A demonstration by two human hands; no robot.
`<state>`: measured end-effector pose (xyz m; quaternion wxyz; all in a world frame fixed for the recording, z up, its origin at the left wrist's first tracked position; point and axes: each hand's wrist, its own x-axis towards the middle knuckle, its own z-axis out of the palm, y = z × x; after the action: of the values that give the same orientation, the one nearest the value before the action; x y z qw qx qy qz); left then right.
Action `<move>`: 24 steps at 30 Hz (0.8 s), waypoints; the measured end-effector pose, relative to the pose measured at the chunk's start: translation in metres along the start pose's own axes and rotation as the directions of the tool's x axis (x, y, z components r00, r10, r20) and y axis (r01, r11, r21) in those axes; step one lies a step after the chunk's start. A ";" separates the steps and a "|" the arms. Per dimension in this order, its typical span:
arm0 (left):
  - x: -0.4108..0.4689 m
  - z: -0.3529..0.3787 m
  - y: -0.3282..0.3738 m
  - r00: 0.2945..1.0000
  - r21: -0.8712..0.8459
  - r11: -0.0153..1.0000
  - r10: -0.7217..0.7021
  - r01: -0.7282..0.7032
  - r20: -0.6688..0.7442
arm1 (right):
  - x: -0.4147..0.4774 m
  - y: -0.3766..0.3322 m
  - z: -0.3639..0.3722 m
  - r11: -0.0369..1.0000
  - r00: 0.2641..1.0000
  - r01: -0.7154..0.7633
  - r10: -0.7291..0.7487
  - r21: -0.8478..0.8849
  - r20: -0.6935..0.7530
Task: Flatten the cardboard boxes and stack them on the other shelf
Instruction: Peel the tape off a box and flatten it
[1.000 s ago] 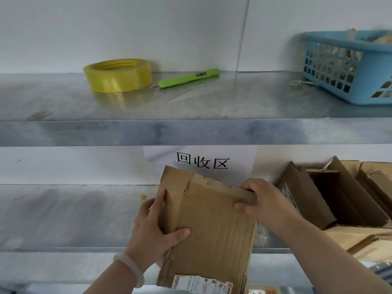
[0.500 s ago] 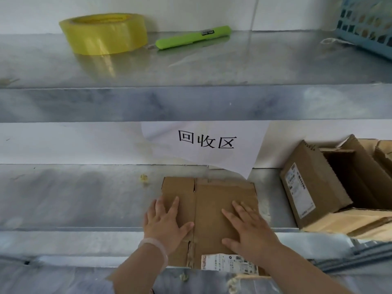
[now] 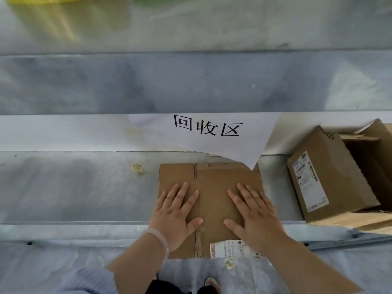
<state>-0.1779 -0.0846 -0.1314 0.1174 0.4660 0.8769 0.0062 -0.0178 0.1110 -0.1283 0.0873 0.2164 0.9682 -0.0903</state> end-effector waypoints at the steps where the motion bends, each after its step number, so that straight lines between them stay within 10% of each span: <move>1: 0.000 0.000 -0.001 1.000 -0.007 1.000 0.003 -0.003 -0.004 | 0.000 0.001 -0.001 1.000 1.000 -0.001 0.001 0.011 -0.006; 18: 0.011 -0.009 -0.008 0.996 -0.152 0.985 -0.080 0.085 0.040 | 0.005 0.021 -0.008 0.992 0.998 -0.056 0.053 0.111 0.033; 24: -0.021 -0.008 -0.007 0.886 -0.344 0.831 -0.463 0.436 0.005 | -0.009 0.027 -0.003 0.930 0.950 -0.303 0.313 0.209 -0.013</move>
<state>-0.1738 -0.1051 -0.1202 0.1586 0.2191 0.9516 0.1459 0.0013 0.1321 -0.1271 0.0553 0.3753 0.9096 -0.1693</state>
